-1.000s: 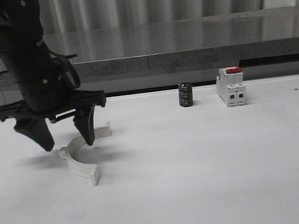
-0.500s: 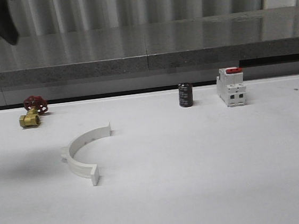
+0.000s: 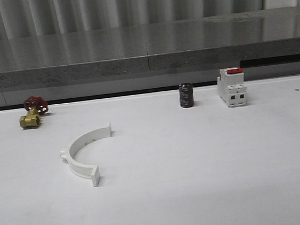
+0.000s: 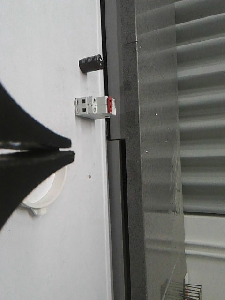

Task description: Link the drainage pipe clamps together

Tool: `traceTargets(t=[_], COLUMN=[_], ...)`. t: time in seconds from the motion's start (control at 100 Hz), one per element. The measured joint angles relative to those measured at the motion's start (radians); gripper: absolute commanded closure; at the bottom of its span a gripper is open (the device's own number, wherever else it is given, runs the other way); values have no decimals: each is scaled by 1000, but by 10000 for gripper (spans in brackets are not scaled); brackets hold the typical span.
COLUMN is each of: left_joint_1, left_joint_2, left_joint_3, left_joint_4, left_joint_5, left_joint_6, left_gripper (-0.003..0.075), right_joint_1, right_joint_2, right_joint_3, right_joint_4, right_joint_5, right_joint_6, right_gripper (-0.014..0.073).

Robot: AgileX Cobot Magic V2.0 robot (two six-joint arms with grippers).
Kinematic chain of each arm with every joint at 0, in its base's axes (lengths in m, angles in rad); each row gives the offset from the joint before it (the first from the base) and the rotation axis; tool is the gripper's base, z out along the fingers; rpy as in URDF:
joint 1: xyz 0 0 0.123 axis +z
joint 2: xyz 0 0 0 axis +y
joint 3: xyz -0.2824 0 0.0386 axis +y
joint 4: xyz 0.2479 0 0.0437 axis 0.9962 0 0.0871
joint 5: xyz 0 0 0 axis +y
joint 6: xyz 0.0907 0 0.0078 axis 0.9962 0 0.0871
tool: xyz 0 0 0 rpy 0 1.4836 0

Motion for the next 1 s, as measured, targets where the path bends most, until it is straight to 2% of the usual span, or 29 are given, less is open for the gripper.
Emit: traceTargets(t=[0.09, 0.16, 0.23, 0.35, 0.46, 0.68, 0.87, 1.0], left_joint_1=[0, 0, 0, 0, 0, 0, 0, 0], left_joint_2=[-104, -175, -232, -302, -326, -328, -328, -328], left_joint_3=[58, 92, 123, 163, 180, 182, 182, 182], left_joint_4=[0, 0, 0, -2, 7, 12, 18, 18], left_joint_5=[0, 2, 6, 10, 13, 13, 13, 13], left_joint_6=[0, 0, 0, 0, 0, 0, 0, 0], left_gripper=[218, 267, 356, 570, 736, 741, 741, 741], right_joint_1=[0, 0, 0, 0, 0, 0, 0, 0], right_joint_2=[0, 0, 0, 0, 0, 56, 297, 491], right_joint_3=[0, 0, 0, 0, 0, -127, -395, -557], right_joint_4=[0, 0, 0, 0, 2, 55, 61, 62], right_joint_5=[-3, -9, -16, -26, -26, 101, 417, 569], right_joint_6=[0, 0, 0, 0, 0, 3, 3, 3], right_gripper=[660, 660, 660, 660, 660, 660, 660, 660])
